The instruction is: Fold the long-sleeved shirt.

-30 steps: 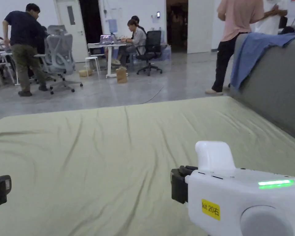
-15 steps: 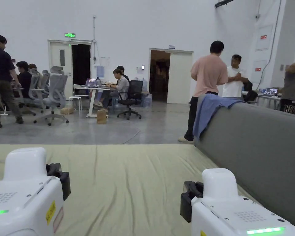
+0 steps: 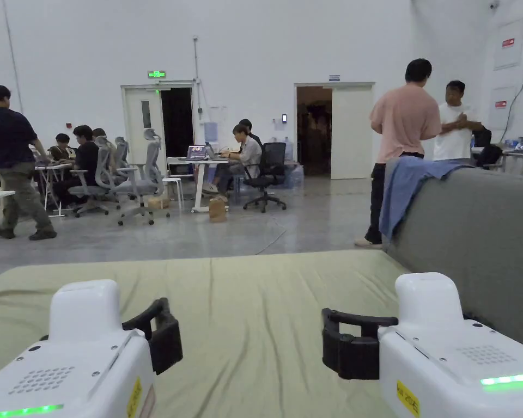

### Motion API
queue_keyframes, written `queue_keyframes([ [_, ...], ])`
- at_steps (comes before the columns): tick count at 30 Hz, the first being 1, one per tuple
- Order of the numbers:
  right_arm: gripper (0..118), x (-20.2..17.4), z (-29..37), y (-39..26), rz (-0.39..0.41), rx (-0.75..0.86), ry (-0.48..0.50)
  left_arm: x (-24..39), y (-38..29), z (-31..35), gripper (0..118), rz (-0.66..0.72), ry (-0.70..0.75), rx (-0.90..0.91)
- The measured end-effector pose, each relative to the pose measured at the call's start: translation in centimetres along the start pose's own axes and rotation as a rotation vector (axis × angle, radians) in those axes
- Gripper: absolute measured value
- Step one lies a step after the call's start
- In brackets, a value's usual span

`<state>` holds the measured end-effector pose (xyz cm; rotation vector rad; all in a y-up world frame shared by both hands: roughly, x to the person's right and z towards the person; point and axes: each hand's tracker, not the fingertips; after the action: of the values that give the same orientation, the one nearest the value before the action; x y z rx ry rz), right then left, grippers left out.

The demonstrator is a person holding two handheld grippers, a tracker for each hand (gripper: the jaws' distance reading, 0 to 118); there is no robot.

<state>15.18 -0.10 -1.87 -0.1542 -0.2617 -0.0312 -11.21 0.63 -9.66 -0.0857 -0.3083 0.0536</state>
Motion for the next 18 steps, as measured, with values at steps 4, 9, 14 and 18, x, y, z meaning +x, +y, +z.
queue_keyframes([
  [4, 118, 0.7, 0.4, 0.3, 0.0, 0.062, 0.004, -0.4, 0.3, 0.3, 118, -0.036, 0.06, 0.023],
  [9, 118, 0.8, 1.0, 0.4, -0.018, 0.062, 0.019, -0.2, -0.7, 0.1, 118, -0.03, 0.007, -0.027],
  [14, 118, -0.1, 2.6, -1.1, 0.01, 0.09, 0.063, 0.8, -0.3, 2.0, 118, -0.083, 0.006, -0.004],
  [18, 118, -0.8, 2.7, -1.1, 0.011, 0.095, 0.068, 0.5, 0.9, 2.4, 118, -0.06, -0.013, 0.016],
])
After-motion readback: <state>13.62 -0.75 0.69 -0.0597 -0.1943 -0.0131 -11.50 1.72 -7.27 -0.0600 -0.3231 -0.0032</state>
